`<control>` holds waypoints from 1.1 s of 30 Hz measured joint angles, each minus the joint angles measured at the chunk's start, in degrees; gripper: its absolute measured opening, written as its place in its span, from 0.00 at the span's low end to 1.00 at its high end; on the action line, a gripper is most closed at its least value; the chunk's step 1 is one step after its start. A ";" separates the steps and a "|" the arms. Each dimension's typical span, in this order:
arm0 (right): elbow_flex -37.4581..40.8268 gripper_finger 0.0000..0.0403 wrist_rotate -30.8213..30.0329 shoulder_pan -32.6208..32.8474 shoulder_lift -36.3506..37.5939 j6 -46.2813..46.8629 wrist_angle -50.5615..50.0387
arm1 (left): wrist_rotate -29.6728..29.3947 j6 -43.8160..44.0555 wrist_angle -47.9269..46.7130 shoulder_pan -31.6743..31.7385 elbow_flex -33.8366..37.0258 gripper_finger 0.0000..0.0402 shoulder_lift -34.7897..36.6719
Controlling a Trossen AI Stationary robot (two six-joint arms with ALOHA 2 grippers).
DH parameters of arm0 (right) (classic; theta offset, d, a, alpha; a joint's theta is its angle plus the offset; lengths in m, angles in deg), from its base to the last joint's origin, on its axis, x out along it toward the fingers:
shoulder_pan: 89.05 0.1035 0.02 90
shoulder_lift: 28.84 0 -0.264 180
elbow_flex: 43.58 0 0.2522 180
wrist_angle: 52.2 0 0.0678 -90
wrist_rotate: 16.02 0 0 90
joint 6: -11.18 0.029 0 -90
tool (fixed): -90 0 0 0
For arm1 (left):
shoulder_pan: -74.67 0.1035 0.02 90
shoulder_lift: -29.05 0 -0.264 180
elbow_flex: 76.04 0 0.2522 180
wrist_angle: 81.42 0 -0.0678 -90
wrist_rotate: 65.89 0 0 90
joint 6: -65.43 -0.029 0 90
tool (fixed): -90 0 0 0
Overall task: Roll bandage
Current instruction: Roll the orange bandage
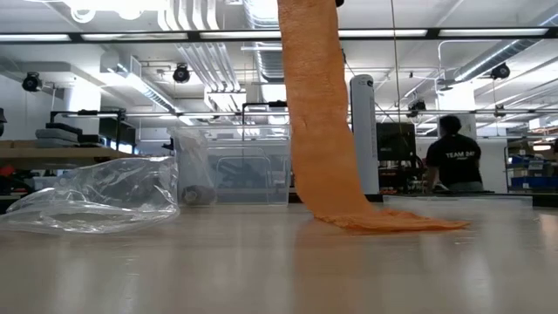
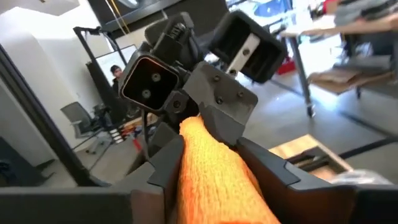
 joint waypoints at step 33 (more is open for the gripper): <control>4.50 0.27 -4.76 4.04 -0.06 -16.74 8.84 | 2.92 38.49 -4.49 1.20 0.00 0.22 2.55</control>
